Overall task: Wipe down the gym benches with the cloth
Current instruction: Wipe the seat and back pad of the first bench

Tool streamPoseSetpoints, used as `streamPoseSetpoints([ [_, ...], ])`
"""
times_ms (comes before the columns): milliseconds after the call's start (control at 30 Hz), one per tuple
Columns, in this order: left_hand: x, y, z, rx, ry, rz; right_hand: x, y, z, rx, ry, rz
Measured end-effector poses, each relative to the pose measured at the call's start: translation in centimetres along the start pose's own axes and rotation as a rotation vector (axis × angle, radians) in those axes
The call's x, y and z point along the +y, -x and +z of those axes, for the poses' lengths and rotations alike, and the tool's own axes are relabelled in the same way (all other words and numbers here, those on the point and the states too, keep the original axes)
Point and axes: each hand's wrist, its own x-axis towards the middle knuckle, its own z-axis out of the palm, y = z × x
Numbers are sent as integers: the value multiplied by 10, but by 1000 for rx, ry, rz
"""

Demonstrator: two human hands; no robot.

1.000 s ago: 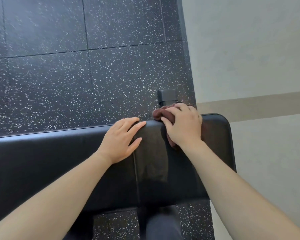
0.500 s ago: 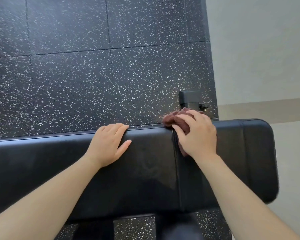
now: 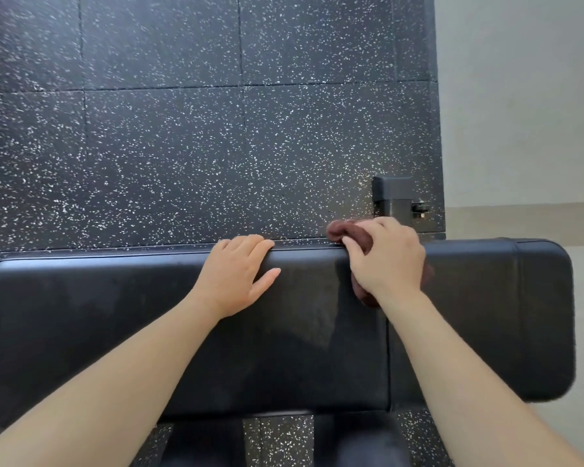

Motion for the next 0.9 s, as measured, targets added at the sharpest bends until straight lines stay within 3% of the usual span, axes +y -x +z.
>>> streamPoseSetpoints([
  [167,-49,29,-2,-23,-19,-89,-79,26,39,-48,-51,-111],
  [267,-78,43,-2,-31,-11,-87,-70,21,34,-37,-34,-131],
  [433,-83,43,-1,-30,19,-70,-66,13,29,12,1,4],
  [633,-87,44,-1,-17,24,-46,-117,30,49,-54,-20,-144],
  [800,-105,54,-10,-67,-18,-14,-103,26,41,40,-23,46],
  [900,-138,66,-16,-121,-48,-58,-144,42,57,14,-98,-7],
])
